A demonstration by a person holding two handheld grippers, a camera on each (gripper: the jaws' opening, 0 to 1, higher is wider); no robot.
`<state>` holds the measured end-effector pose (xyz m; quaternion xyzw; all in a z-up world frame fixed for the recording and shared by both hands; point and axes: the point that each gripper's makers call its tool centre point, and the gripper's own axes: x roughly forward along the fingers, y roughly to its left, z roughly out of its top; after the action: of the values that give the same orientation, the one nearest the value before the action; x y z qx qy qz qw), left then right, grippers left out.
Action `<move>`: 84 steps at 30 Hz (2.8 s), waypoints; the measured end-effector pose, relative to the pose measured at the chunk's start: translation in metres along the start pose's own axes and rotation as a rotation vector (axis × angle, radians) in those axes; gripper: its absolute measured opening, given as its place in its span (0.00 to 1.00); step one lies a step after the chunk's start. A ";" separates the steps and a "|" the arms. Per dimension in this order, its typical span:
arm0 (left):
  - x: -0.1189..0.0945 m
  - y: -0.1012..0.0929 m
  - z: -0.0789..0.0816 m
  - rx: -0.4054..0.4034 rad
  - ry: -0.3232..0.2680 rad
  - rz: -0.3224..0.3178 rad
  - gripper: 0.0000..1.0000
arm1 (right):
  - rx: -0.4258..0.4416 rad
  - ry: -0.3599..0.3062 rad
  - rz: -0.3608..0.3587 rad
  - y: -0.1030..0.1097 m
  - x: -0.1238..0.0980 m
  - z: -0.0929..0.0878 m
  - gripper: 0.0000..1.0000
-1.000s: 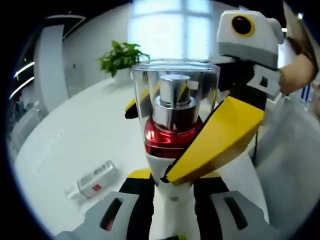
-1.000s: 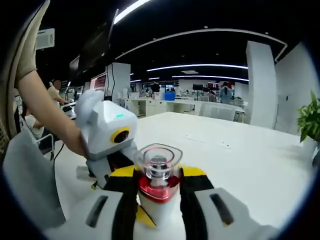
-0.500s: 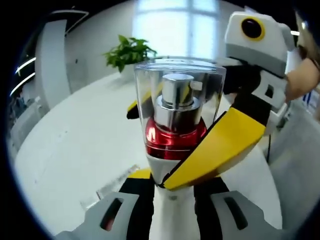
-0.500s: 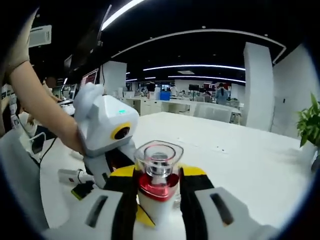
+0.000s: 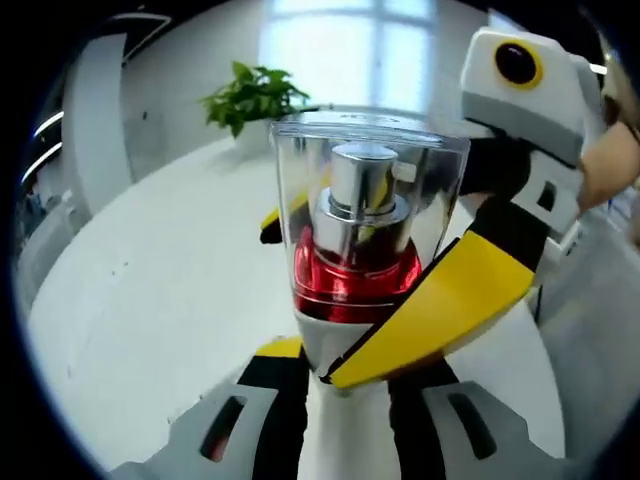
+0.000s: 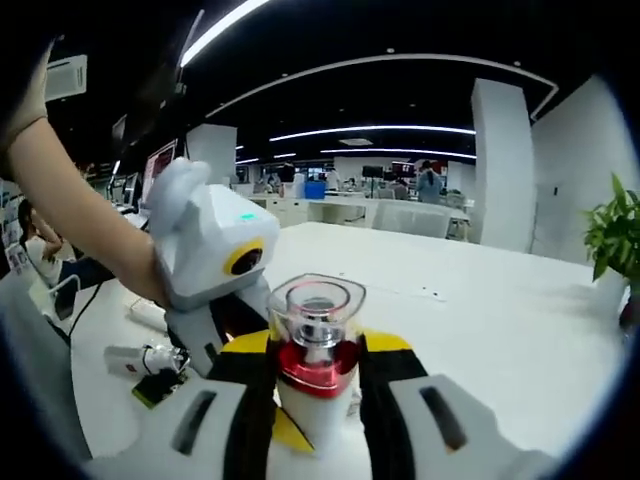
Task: Arrange the skincare products in the storage area until every visible bottle or jar stands upright without overlapping.
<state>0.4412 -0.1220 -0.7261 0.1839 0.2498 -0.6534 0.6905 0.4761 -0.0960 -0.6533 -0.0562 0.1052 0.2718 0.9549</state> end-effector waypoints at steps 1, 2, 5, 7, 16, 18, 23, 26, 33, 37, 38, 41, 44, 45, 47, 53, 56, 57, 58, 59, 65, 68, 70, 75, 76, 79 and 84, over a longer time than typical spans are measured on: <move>0.000 0.000 0.000 -0.004 0.002 0.001 0.27 | 0.003 0.000 0.004 0.001 -0.001 0.000 0.32; 0.000 0.000 0.000 -0.010 0.004 0.002 0.27 | 0.003 0.002 0.006 0.001 0.000 0.001 0.32; 0.001 0.000 -0.004 -0.042 0.020 0.008 0.28 | 0.003 0.033 0.009 0.003 -0.001 0.001 0.33; 0.002 0.001 -0.006 -0.036 0.034 0.023 0.29 | 0.010 0.039 0.013 0.004 -0.002 0.000 0.35; -0.010 0.002 -0.014 -0.034 0.085 0.068 0.45 | 0.020 0.066 0.030 0.014 -0.017 -0.009 0.44; -0.015 0.001 -0.016 -0.056 0.082 0.080 0.49 | 0.027 0.076 0.034 0.016 -0.021 -0.012 0.48; -0.029 -0.005 -0.021 -0.093 0.065 0.110 0.57 | 0.043 0.097 0.045 0.027 -0.034 -0.019 0.54; -0.036 -0.009 -0.027 -0.108 0.067 0.126 0.64 | 0.061 0.104 0.046 0.030 -0.039 -0.023 0.58; -0.057 -0.015 -0.039 -0.167 0.028 0.200 0.75 | 0.081 0.110 0.060 0.045 -0.050 -0.026 0.68; -0.070 -0.023 -0.048 -0.198 0.012 0.229 0.78 | 0.091 0.119 0.078 0.055 -0.058 -0.027 0.73; -0.075 -0.023 -0.051 -0.198 0.009 0.246 0.79 | 0.092 0.124 0.082 0.058 -0.060 -0.028 0.74; -0.087 -0.030 -0.057 -0.232 -0.023 0.287 0.84 | 0.092 0.137 0.090 0.064 -0.068 -0.032 0.77; -0.100 -0.036 -0.067 -0.285 -0.045 0.324 0.85 | 0.089 0.157 0.098 0.070 -0.075 -0.037 0.79; -0.103 -0.038 -0.069 -0.300 -0.053 0.336 0.86 | 0.092 0.160 0.101 0.072 -0.078 -0.038 0.80; -0.111 -0.045 -0.077 -0.317 -0.054 0.350 0.87 | 0.097 0.160 0.101 0.076 -0.083 -0.038 0.82; -0.138 -0.062 -0.094 -0.390 -0.088 0.436 0.94 | 0.097 0.168 0.109 0.083 -0.096 -0.040 0.84; -0.154 -0.071 -0.106 -0.450 -0.113 0.483 0.95 | 0.095 0.171 0.114 0.084 -0.101 -0.040 0.85; -0.157 -0.073 -0.109 -0.458 -0.113 0.490 0.95 | 0.094 0.171 0.116 0.085 -0.103 -0.040 0.85; -0.161 -0.075 -0.112 -0.466 -0.117 0.499 0.96 | 0.091 0.171 0.119 0.086 -0.104 -0.039 0.85; -0.165 -0.078 -0.115 -0.482 -0.122 0.511 0.96 | 0.089 0.168 0.125 0.087 -0.106 -0.038 0.85; -0.194 -0.092 -0.125 -0.501 -0.129 0.581 0.97 | 0.100 0.150 0.153 0.099 -0.119 -0.028 0.92; -0.206 -0.101 -0.129 -0.519 -0.138 0.601 0.97 | 0.099 0.144 0.159 0.101 -0.124 -0.026 0.94; -0.213 -0.106 -0.131 -0.535 -0.145 0.615 0.96 | 0.091 0.133 0.162 0.103 -0.129 -0.024 0.94; -0.226 -0.124 -0.135 -0.565 -0.154 0.638 0.97 | 0.119 0.115 0.150 0.104 -0.137 -0.021 0.96; -0.229 -0.127 -0.133 -0.568 -0.154 0.645 0.96 | 0.122 0.120 0.146 0.106 -0.140 -0.021 0.97; -0.241 -0.127 -0.121 -0.555 -0.182 0.679 0.96 | 0.107 0.127 0.150 0.110 -0.144 -0.020 0.97; -0.252 -0.132 -0.117 -0.541 -0.187 0.711 0.96 | 0.100 0.113 0.142 0.116 -0.150 -0.013 0.97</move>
<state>0.2920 0.1395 -0.6635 0.0115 0.2695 -0.3009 0.9147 0.2882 -0.0762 -0.6372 -0.0159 0.1758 0.3295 0.9275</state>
